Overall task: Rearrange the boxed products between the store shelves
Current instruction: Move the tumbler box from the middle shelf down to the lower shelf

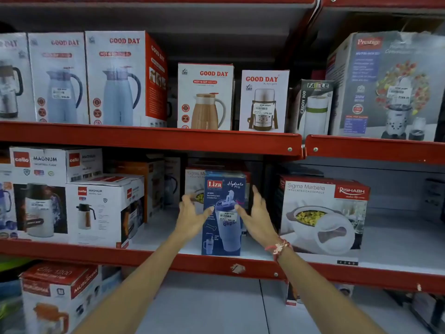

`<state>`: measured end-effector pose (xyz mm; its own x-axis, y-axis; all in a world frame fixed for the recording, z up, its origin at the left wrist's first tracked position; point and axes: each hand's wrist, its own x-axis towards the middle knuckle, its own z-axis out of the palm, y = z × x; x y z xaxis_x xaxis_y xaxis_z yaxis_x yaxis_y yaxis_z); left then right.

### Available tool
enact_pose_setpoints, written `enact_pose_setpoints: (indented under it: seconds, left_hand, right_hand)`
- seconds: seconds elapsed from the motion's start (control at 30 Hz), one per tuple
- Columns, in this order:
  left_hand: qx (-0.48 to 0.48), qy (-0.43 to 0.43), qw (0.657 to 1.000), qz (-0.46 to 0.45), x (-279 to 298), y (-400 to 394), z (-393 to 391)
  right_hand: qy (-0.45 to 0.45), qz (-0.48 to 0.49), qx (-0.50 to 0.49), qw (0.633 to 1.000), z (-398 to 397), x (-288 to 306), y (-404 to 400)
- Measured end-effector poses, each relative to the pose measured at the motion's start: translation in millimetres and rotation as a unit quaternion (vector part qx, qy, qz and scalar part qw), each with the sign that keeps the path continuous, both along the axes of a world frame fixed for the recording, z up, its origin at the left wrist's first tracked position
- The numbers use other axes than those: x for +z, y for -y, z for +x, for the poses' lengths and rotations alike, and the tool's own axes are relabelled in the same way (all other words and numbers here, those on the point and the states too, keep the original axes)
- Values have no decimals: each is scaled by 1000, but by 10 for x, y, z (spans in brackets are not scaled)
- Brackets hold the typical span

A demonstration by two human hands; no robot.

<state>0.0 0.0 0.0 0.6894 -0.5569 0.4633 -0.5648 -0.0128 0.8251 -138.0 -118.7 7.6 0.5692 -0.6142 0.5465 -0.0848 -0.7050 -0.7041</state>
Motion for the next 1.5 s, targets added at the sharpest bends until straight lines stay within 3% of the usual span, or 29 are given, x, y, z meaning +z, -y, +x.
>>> enact_pose_setpoints:
  seconds: [0.2,0.47,0.9,1.2,1.5]
  left_hand:
    - [-111,-98,988,40,-79,99,30]
    - [-111,-36,993,-26,-28,-31,-52]
    - [-178,-32,980,-87,-40,-523,-783]
    - [-205,-135,968,-58,-720,-745,-1382]
    - [-199,-221,955,14,-1870,-666,-1618]
  right_hand:
    - [-67,84,67,992,102,-132,-14]
    - [0,94,77,993,-84,1,-94]
    - [52,145,133,979,-1014,32,-405]
    - [39,218,146,964,-1723,-643,-664]
    - [-33,287,97,952,-1981,-1766,-507]
